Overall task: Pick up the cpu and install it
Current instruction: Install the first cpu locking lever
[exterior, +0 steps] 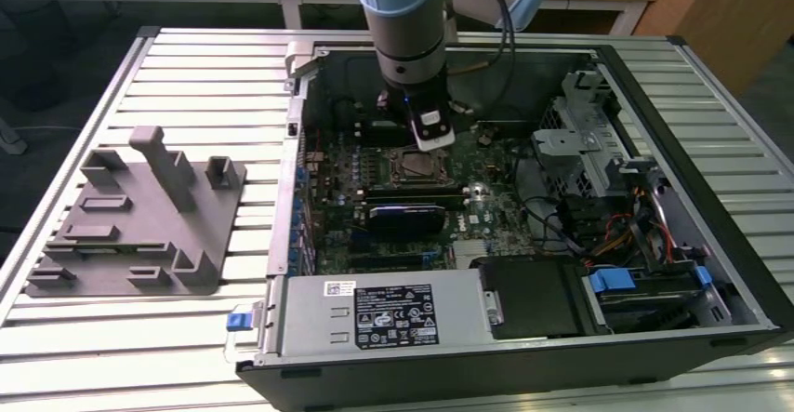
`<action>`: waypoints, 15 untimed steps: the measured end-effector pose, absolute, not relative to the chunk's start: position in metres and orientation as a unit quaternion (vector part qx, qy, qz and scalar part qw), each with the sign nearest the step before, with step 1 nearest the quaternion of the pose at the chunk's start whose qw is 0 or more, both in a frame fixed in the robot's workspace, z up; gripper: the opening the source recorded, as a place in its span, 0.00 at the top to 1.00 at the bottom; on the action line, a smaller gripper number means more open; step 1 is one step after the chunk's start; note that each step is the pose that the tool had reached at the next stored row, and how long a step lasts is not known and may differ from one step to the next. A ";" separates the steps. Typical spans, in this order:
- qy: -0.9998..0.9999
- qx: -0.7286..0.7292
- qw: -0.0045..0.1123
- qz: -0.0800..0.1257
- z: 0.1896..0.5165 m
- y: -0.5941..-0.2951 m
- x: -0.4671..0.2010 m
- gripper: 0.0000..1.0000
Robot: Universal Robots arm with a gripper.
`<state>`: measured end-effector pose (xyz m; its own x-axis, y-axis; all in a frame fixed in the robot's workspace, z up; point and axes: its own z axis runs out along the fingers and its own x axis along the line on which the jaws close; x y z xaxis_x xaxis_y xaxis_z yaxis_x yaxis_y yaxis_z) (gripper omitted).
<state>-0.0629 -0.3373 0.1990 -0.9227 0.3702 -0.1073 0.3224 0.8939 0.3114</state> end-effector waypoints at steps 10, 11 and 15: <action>0.971 0.178 0.084 0.136 0.199 -0.333 -0.063 0.89; 0.971 0.178 0.084 0.134 0.199 -0.333 -0.063 0.89; 0.972 0.177 0.085 0.128 0.198 -0.332 -0.063 0.89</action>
